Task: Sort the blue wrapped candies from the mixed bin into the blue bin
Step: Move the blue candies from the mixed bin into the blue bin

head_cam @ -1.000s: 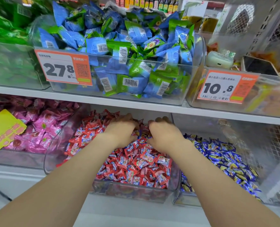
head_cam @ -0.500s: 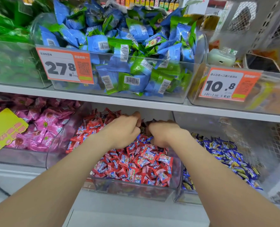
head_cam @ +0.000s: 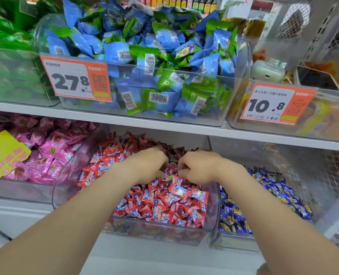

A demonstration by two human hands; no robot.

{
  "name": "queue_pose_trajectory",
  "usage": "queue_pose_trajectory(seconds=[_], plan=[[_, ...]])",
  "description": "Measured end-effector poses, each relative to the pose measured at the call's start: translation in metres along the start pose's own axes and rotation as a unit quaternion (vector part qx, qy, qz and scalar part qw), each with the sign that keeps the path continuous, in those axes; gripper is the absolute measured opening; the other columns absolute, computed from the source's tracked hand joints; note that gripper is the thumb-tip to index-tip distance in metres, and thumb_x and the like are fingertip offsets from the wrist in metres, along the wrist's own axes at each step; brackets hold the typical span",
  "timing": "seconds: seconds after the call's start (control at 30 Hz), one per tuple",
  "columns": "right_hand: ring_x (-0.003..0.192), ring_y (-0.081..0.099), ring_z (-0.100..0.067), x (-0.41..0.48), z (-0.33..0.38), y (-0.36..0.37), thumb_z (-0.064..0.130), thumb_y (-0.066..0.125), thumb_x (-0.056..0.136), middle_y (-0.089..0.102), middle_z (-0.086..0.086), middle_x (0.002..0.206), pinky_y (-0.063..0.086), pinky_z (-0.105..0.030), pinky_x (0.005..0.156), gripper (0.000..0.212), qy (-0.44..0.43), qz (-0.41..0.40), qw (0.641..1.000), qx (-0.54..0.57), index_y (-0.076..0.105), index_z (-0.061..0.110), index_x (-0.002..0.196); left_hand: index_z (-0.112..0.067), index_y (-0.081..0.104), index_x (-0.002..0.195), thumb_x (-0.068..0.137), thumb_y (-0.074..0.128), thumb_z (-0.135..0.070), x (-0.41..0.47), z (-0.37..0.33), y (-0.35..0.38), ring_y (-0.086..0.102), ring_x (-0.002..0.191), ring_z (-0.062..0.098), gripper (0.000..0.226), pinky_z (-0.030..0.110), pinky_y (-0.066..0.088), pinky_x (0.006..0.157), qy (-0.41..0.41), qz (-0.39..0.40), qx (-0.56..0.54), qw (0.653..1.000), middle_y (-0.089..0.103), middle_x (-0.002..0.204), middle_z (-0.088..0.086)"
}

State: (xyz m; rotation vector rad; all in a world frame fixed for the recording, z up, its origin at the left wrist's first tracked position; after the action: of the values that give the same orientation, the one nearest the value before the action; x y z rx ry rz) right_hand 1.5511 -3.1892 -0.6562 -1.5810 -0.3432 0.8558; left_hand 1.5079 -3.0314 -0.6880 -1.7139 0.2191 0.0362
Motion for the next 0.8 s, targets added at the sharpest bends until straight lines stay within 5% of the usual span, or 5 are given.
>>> queue_pose_trajectory(seconds=[0.17,0.33,0.5,0.63,0.8], plan=[[0.103,0.062,-0.028,0.007,0.011,0.007,0.049,0.05,0.105,0.065,-0.002,0.116,0.051,-0.041,0.082,0.038,0.0,0.037,0.996,-0.076,0.054,0.022,0.132,-0.025,0.07,0.09,0.095,0.076,-0.028,0.0,0.001,0.002,0.06,0.091,0.017,0.008,0.033,0.049,0.076,0.014,0.015,-0.036,0.999,0.056,0.098,-0.005],[0.116,0.057,-0.026,-0.006,0.014,0.004,0.044,0.054,0.105,0.062,0.0,0.129,0.041,-0.037,0.084,0.046,-0.031,0.022,0.999,-0.004,0.046,0.032,0.148,-0.021,0.074,0.102,0.099,0.067,-0.025,-0.014,0.001,-0.007,0.052,0.094,0.013,0.009,0.028,0.042,0.081,0.055,0.013,-0.06,0.997,0.054,0.097,-0.008],[0.1,0.062,-0.025,-0.01,0.012,-0.005,0.029,0.059,0.099,0.065,0.002,0.109,0.05,-0.046,0.091,0.023,-0.054,-0.001,0.982,0.179,0.06,0.028,0.122,-0.033,0.075,0.103,0.097,0.068,-0.03,-0.029,0.018,-0.021,0.06,0.087,0.012,0.01,0.029,0.046,0.079,0.024,-0.041,-0.127,0.991,0.067,0.093,-0.009],[0.075,0.054,-0.018,-0.012,0.012,-0.004,0.021,0.057,0.1,0.061,0.002,0.088,0.046,-0.04,0.074,0.01,-0.088,-0.013,0.966,0.241,0.063,0.02,0.108,-0.03,0.063,0.101,0.094,0.075,-0.026,-0.037,0.026,-0.02,0.058,0.079,0.01,0.014,0.026,0.045,0.069,0.012,-0.087,-0.13,0.988,0.065,0.085,-0.003],[0.057,0.047,-0.015,-0.02,0.007,-0.007,0.023,0.05,0.097,0.051,0.004,0.064,0.04,-0.035,0.06,0.017,-0.069,-0.127,0.954,0.262,0.055,0.015,0.083,-0.034,0.074,0.109,0.091,0.079,-0.025,-0.04,0.022,-0.012,0.065,0.089,0.012,0.02,0.033,0.055,0.084,0.008,-0.009,-0.128,0.992,0.068,0.092,-0.009]])
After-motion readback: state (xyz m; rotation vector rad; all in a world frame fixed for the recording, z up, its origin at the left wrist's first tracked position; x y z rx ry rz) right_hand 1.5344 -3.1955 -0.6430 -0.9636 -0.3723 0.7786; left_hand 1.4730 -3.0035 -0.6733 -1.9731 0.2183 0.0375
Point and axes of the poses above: each hand's wrist, its own x-axis towards the middle knuckle, its own y-axis out of the palm, z = x × y, the point moved 3 cm from there along x, towards the middle knuckle
